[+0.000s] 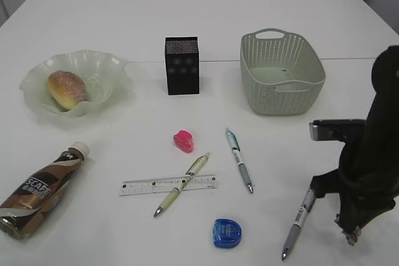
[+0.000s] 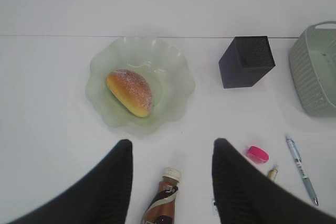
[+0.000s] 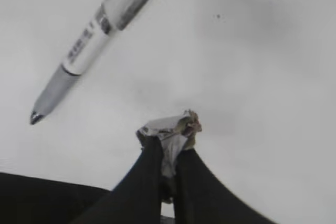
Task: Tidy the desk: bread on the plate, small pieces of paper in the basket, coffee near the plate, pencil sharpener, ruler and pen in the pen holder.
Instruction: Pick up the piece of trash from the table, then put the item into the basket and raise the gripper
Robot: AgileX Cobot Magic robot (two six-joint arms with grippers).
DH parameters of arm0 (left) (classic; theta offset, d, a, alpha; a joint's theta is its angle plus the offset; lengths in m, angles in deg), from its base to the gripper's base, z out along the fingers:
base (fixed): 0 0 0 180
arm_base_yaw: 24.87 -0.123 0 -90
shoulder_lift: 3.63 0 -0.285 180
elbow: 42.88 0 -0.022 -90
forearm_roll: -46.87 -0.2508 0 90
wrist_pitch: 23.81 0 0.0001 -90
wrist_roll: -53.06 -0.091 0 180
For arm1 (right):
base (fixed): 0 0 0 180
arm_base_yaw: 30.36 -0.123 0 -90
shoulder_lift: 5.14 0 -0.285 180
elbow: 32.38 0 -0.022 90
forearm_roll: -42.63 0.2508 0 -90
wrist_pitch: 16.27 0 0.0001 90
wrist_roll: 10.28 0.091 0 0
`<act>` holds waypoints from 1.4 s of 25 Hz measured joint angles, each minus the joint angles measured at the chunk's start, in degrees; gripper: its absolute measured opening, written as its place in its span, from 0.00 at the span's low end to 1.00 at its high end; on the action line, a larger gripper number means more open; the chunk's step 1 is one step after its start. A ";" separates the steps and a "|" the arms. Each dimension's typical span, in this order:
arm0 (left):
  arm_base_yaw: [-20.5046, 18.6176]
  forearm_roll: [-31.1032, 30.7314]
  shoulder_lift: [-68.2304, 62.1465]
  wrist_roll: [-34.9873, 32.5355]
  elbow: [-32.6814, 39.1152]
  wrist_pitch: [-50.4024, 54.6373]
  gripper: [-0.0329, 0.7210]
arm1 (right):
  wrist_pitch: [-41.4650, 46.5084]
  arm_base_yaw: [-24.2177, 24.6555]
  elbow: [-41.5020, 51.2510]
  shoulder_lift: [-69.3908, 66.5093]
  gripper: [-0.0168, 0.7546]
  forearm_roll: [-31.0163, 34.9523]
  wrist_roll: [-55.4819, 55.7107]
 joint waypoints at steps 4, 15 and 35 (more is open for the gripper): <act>0.00 -0.11 0.00 0.00 0.00 0.00 0.52 | 6.02 0.00 -5.80 4.29 0.03 0.29 -0.03; 0.00 -0.11 0.00 0.00 0.00 0.00 0.52 | 0.33 0.00 -30.65 6.48 0.03 -1.97 -0.03; 0.00 -1.48 0.00 0.00 0.00 0.00 0.52 | -14.55 0.00 -53.15 -19.79 0.57 -14.18 0.88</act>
